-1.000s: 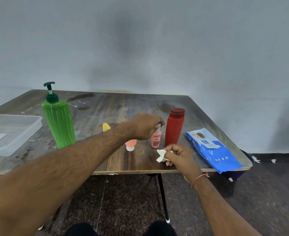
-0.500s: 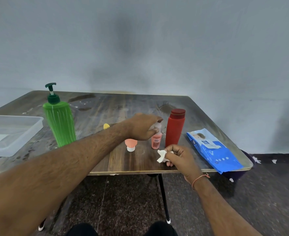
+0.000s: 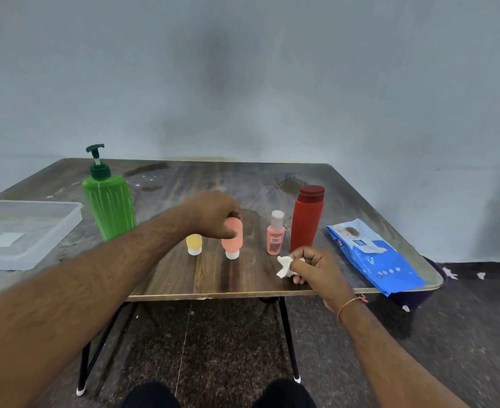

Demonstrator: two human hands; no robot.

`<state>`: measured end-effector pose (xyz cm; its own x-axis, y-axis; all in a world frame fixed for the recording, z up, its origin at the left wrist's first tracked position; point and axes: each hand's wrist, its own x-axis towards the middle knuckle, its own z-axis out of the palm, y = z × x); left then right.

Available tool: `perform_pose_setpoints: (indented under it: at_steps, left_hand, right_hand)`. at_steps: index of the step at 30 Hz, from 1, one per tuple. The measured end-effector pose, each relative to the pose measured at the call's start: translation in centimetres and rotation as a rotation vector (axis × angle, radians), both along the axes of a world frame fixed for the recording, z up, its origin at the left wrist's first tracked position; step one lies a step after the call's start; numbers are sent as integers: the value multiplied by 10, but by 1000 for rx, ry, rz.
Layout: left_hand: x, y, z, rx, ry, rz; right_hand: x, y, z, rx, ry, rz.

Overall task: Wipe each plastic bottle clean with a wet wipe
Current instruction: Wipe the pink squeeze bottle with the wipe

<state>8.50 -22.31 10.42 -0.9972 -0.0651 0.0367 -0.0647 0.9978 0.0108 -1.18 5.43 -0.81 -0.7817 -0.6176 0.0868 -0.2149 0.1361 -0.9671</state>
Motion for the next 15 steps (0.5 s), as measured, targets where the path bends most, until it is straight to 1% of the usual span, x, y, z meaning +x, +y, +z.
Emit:
perform_pose_setpoints:
  at_steps: [4, 6, 9, 11, 12, 13, 14, 15]
  left_hand:
    - [16, -5, -12, 219, 141, -9]
    - [32, -5, -17, 429, 263, 10]
    - [64, -3, -36, 921, 448, 124]
    - [80, 1, -55, 1364, 611, 232]
    - [86, 4, -64, 1623, 687, 273]
    - [90, 5, -72, 1831, 763, 320]
    - [93, 6, -80, 1978, 825, 385]
    - [96, 6, -86, 2069, 864, 444]
  right_hand:
    - [1, 0, 0, 4, -1, -1]
    - [1, 0, 1, 12, -1, 6]
    - [4, -3, 3, 14, -6, 26]
    - [7, -7, 4, 18, -3, 43]
    - [9, -9, 5, 23, -3, 56]
    - [12, -13, 6, 26, -11, 74]
    - [14, -17, 7, 30, -22, 94]
    - [19, -21, 8, 31, -33, 118]
